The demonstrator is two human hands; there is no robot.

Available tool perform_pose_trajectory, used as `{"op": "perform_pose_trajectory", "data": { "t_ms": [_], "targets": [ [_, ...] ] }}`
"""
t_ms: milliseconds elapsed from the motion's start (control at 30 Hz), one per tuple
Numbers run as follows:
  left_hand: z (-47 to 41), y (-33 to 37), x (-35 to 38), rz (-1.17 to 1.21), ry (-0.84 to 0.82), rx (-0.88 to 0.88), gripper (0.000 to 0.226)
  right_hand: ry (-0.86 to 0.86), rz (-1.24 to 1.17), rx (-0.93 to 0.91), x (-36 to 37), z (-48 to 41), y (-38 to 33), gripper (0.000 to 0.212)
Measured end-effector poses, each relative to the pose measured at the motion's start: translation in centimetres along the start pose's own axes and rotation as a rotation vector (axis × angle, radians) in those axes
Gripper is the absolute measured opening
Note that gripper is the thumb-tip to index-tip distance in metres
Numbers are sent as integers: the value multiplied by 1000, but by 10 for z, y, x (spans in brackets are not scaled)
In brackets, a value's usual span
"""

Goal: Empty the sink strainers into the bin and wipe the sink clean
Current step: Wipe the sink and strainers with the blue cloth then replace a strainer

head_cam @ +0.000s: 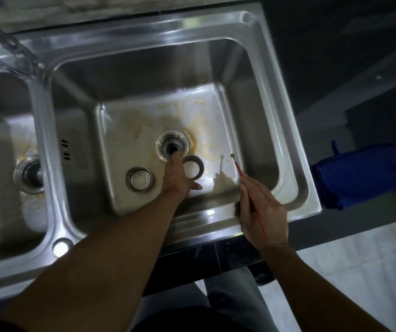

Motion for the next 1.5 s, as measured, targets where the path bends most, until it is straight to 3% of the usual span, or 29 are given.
{"op": "perform_pose_trajectory", "data": {
  "t_ms": [100, 333, 567, 667, 767, 933, 1067, 1367, 1500],
  "targets": [
    [6, 4, -8, -67, 40, -41, 120, -21, -23, 2, -2, -1, -1, 35],
    [60, 14, -21, -108, -4, 128, 61, 50, -103, -7, -8, -3, -4, 29],
    [100, 48, 4, -194, 18, 234, 49, 194, -416, -239, -39, -52, 21, 38],
    [109, 71, 29, -188, -6, 266, 48, 231, -361, -312, -59, -100, 49, 39],
    [113, 82, 47, -283, 11, 330, 51, 105, -152, -279, -74, -146, 78, 48],
    [106, 79, 49, -351, 67, 254, 51, -226, 189, -260, -79, -195, 108, 71],
    [108, 80, 50, -360, 91, 265, 44, -385, 369, -257, -74, -215, 126, 74],
    [114, 87, 47, -416, 6, 275, 34, -547, 345, -233, -68, -235, 141, 95],
    [116, 86, 48, -428, 35, 330, 34, -448, 233, -135, -79, -219, 133, 98]
  ]
}}
Point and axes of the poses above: each hand's wrist, its own z-axis away from the middle knuckle, its own x-axis out of the palm, y = z × x, the point moved 2 cm from there along -z, towards the middle knuckle
